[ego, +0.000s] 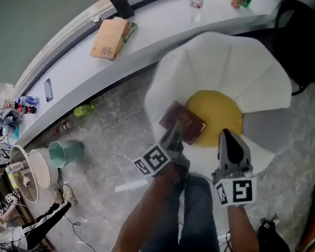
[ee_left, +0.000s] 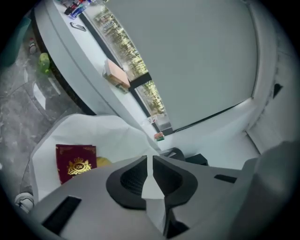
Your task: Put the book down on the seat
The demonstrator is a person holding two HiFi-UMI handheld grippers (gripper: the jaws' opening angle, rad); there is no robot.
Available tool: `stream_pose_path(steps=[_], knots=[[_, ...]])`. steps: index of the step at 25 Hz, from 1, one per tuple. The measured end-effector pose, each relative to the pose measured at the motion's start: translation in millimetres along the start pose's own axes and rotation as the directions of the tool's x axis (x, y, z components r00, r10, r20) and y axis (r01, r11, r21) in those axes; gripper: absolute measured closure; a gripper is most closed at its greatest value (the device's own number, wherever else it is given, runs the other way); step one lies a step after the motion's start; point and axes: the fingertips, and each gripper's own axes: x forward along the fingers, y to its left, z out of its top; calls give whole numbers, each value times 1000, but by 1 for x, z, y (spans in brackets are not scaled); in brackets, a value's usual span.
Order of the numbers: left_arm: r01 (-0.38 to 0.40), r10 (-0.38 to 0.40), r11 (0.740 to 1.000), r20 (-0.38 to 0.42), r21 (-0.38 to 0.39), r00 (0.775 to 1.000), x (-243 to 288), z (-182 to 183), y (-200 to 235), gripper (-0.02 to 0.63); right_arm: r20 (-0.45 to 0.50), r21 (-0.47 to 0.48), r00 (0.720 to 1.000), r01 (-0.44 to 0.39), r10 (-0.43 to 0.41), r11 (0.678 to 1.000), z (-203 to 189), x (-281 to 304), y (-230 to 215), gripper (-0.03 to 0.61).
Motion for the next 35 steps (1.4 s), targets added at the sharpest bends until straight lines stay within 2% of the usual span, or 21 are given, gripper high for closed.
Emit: stream_pose_path(steps=[3, 9, 11, 13, 15, 17, 19, 23, 25, 26, 28, 30, 35], knots=[[54, -55, 998, 11, 28, 998, -19, 6, -56, 606, 40, 9, 999, 13, -13, 1000, 41, -20, 7, 575], [151, -156, 979, 27, 136, 987, -67, 20, -169, 606, 121, 24, 993, 5, -8, 1000, 125, -65, 21, 575], [168, -176, 964, 23, 207, 984, -84, 26, -207, 606, 155, 27, 988, -12, 7, 1000, 156, -84, 26, 575], [173, -187, 930, 15, 324, 982, -98, 33, -246, 606, 181, 1, 983, -16, 16, 1000, 188, -100, 29, 575], [156, -182, 863, 7, 481, 983, -110, 38, -282, 606, 205, -32, 979, -6, 13, 999, 221, -113, 31, 574], [132, -182, 765, 14, 631, 983, -119, 42, -316, 606, 236, -45, 972, 20, -9, 999, 250, -127, 27, 575], [111, -196, 663, 28, 740, 980, -130, 41, -344, 606, 256, -36, 965, 59, -48, 998, 268, -146, 21, 575], [24, -243, 470, 103, 883, 965, -154, 57, -395, 606, 280, -20, 956, 98, -89, 995, 292, -172, 15, 575], [-18, -268, 386, 131, 922, 954, -165, 63, -417, 606, 301, -19, 949, 101, -91, 995, 303, -181, 14, 575], [-28, -277, 356, 134, 934, 951, -169, 64, -424, 606, 310, -24, 946, 108, -95, 994, 307, -185, 13, 575], [-31, -290, 320, 129, 947, 948, -175, 59, -434, 606, 322, -45, 941, 125, -104, 991, 313, -191, 13, 575], [-35, -294, 302, 128, 953, 947, -180, 54, -438, 606, 332, -73, 938, 131, -100, 989, 318, -195, 13, 575], [-33, -308, 276, 121, 961, 944, -188, 52, -442, 606, 347, -111, 935, 123, -78, 986, 328, -198, 14, 575]])
